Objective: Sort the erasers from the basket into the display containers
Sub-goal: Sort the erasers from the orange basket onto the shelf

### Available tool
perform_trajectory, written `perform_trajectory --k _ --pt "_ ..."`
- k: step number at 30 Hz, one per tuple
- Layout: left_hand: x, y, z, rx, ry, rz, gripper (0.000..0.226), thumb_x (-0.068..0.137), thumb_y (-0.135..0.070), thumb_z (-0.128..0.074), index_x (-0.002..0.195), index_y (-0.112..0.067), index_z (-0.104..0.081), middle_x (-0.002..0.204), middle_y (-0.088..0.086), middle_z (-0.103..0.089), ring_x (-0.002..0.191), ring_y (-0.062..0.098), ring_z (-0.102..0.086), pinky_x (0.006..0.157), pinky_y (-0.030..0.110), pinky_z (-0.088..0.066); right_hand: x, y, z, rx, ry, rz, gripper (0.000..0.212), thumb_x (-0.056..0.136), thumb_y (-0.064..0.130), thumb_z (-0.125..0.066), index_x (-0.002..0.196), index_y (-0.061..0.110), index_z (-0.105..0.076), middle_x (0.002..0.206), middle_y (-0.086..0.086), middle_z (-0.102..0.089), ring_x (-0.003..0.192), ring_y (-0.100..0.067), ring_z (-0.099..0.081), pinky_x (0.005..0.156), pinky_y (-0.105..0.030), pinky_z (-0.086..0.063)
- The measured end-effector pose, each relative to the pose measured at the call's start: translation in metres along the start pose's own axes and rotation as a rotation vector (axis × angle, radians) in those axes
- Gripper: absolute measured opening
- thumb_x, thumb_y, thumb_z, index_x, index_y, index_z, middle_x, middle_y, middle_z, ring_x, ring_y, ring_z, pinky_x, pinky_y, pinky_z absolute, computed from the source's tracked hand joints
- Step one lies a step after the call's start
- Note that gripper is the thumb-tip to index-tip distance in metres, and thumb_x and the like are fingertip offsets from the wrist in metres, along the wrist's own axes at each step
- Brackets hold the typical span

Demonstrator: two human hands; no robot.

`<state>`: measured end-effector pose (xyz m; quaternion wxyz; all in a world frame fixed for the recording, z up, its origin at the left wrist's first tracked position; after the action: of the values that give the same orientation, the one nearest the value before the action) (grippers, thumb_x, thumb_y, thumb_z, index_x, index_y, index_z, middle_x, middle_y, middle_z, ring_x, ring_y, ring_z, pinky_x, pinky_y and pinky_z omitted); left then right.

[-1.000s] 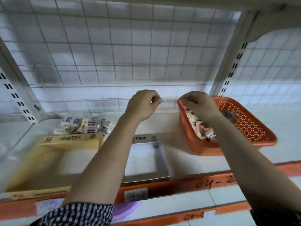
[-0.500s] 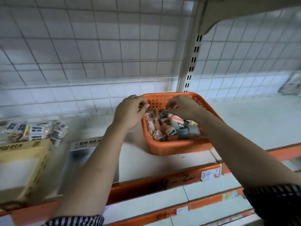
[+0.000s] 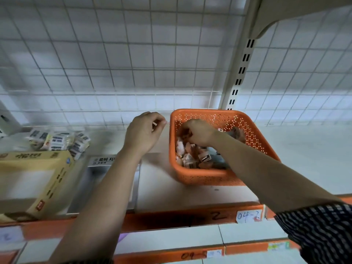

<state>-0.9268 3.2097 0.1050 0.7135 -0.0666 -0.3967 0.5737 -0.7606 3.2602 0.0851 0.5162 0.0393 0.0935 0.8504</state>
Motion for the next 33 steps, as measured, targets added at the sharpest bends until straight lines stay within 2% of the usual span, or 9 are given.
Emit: perform_trajectory --k 6,10,13,17,19,22,25,28,33 --pt "-0.002 -0.002 0.000 -0.012 -0.012 0.006 0.016 0.095 -0.026 -0.058 0.097 -0.016 -0.071 0.096 -0.002 -0.070 0.080 0.015 -0.063 0.078 0.035 -0.052 -0.002 0.000 -0.001 0.044 0.007 -0.005 0.042 0.087 -0.002 -0.056 0.125 0.016 -0.062 0.122 -0.006 -0.065 0.114 -0.023 -0.059 0.093 -0.028 -0.045" --pt "-0.003 -0.007 -0.004 -0.012 -0.001 -0.001 0.016 0.095 -0.026 -0.058 0.098 -0.016 -0.071 0.096 -0.002 -0.070 0.081 0.016 -0.063 0.078 0.035 -0.051 -0.005 -0.007 -0.002 0.073 0.015 -0.065 0.026 0.089 0.002 -0.059 0.112 0.012 -0.066 0.103 -0.001 -0.063 0.091 -0.018 -0.056 0.075 -0.025 -0.042" --pt "0.001 -0.013 -0.004 -0.028 0.006 -0.024 0.016 0.095 -0.026 -0.058 0.099 -0.016 -0.071 0.096 -0.003 -0.070 0.085 0.014 -0.063 0.081 0.032 -0.051 -0.009 -0.012 0.010 0.030 0.010 -0.078 0.011 0.089 0.014 -0.065 0.099 0.013 -0.065 0.090 -0.002 -0.058 0.088 -0.021 -0.056 0.067 -0.024 -0.036" --pt "0.017 -0.027 -0.009 -0.041 0.058 -0.076 0.015 0.094 -0.021 -0.061 0.103 -0.015 -0.070 0.101 -0.002 -0.069 0.090 0.011 -0.062 0.082 0.026 -0.048 -0.028 -0.024 0.038 0.245 -0.050 -0.108 0.014 0.091 0.023 -0.065 0.101 0.012 -0.061 0.096 -0.004 -0.062 0.086 -0.022 -0.061 0.071 -0.033 -0.049" --pt "0.029 -0.036 -0.016 -0.027 0.110 -0.112 0.014 0.092 -0.017 -0.062 0.103 -0.015 -0.070 0.102 -0.001 -0.068 0.089 0.009 -0.059 0.080 0.023 -0.044 -0.042 -0.040 0.048 0.435 -0.107 -0.152 0.016 0.093 0.019 -0.064 0.105 0.012 -0.057 0.098 -0.006 -0.061 0.084 -0.022 -0.066 0.071 -0.038 -0.059" --pt "0.045 -0.048 -0.033 0.025 0.248 -0.170 0.017 0.092 -0.017 -0.063 0.108 -0.016 -0.070 0.107 0.000 -0.068 0.093 0.009 -0.059 0.082 0.023 -0.045 -0.064 -0.067 0.053 0.735 -0.252 -0.271 0.019 0.092 0.014 -0.064 0.109 0.010 -0.056 0.102 -0.012 -0.062 0.076 -0.027 -0.071 0.067 -0.040 -0.062" --pt "0.058 -0.054 -0.059 0.156 0.435 -0.211 0.022 0.092 -0.017 -0.063 0.113 -0.016 -0.068 0.115 0.003 -0.067 0.102 0.014 -0.060 0.089 0.031 -0.048 -0.085 -0.078 0.050 0.944 -0.366 -0.323 0.014 0.093 0.009 -0.062 0.105 0.006 -0.054 0.100 -0.022 -0.061 0.068 -0.030 -0.071 0.055 -0.032 -0.058" --pt "0.065 -0.053 -0.084 0.300 0.600 -0.218 0.030 0.089 -0.019 -0.066 0.119 -0.018 -0.065 0.122 0.004 -0.063 0.110 0.020 -0.058 0.096 0.038 -0.047 -0.094 -0.084 0.041 0.939 -0.423 -0.336 0.019 0.089 0.005 -0.063 0.106 0.007 -0.054 0.094 -0.021 -0.063 0.055 -0.020 -0.065 0.043 -0.021 -0.046" --pt "0.068 -0.048 -0.102 0.441 0.641 -0.231 0.039 0.087 -0.032 -0.068 0.124 -0.024 -0.062 0.123 0.000 -0.062 0.111 0.021 -0.056 0.090 0.036 -0.046 -0.096 -0.087 0.039 0.813 -0.460 -0.336 0.029 0.083 0.004 -0.069 0.107 0.015 -0.058 0.093 -0.006 -0.067 0.067 -0.019 -0.068 0.056 -0.031 -0.053"
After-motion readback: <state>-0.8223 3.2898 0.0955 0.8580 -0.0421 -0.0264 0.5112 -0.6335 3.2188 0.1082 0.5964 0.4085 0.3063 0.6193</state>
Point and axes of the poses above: each hand's wrist, its own x-axis towards the middle knuckle, its own z-axis out of the back of the hand, y = z × x, the point moved 5 cm from there along x, towards the middle knuckle
